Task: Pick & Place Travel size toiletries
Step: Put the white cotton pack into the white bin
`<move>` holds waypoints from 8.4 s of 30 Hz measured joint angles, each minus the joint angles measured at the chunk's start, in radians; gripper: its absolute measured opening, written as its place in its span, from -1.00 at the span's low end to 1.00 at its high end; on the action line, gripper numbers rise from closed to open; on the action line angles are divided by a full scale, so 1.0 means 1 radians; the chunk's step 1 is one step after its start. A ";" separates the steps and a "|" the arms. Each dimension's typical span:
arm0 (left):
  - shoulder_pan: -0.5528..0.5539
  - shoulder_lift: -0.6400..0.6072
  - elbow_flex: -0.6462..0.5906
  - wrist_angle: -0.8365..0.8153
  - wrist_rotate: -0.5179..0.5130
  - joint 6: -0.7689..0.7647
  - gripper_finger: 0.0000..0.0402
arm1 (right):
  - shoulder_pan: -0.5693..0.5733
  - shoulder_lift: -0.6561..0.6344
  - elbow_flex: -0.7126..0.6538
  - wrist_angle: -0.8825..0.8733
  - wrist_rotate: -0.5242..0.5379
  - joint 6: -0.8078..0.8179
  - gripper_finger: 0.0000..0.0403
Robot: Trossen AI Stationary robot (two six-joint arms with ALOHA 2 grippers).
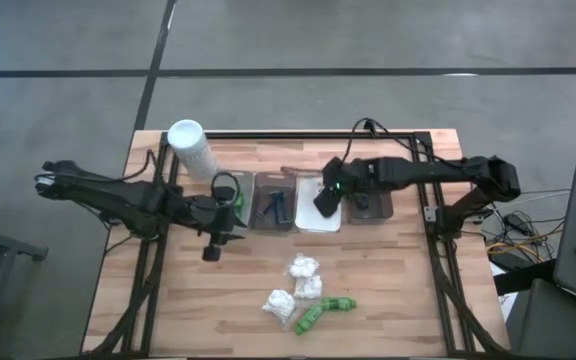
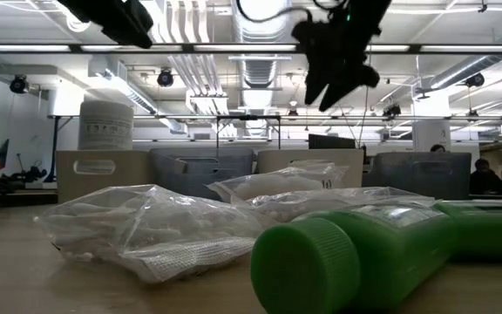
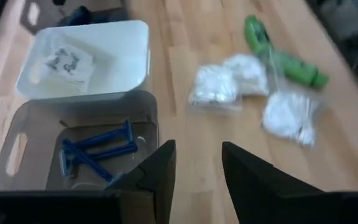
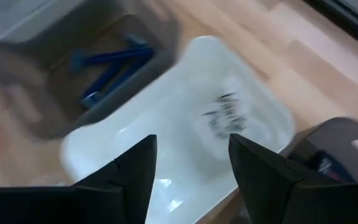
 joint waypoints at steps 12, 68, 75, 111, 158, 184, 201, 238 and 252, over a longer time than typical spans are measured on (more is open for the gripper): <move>-0.037 0.304 -0.016 0.212 0.091 0.374 -0.33 | 0.385 0.000 0.065 -0.148 0.157 0.367 -0.09; -0.193 0.769 -0.013 0.732 -0.257 0.439 -0.65 | 0.611 0.051 0.038 -0.205 0.275 0.711 0.45; -0.187 0.792 -0.005 0.732 -0.334 0.468 -0.92 | 0.611 0.051 0.038 -0.204 0.275 0.721 0.33; -0.163 0.552 0.501 0.011 -0.414 0.693 -1.00 | 0.682 0.036 0.033 -0.143 0.382 0.892 0.18; 0.328 0.612 0.576 0.147 1.019 -0.551 -1.00 | 0.735 0.029 -0.089 0.280 0.386 0.689 0.41; 0.454 0.605 0.579 0.666 1.097 -0.789 -1.00 | 0.696 0.040 -0.486 1.721 1.003 0.733 0.30; 0.502 0.601 0.589 0.705 1.102 -0.803 -1.00 | 0.689 0.044 -0.487 1.875 1.014 0.566 0.14; 0.579 0.599 0.602 0.804 1.021 -0.903 -1.00 | 0.658 0.045 -0.045 1.317 1.267 -1.017 0.25; 0.536 0.599 0.602 0.816 1.022 -0.928 -1.00 | 0.583 0.045 -0.042 1.293 1.262 -1.032 0.39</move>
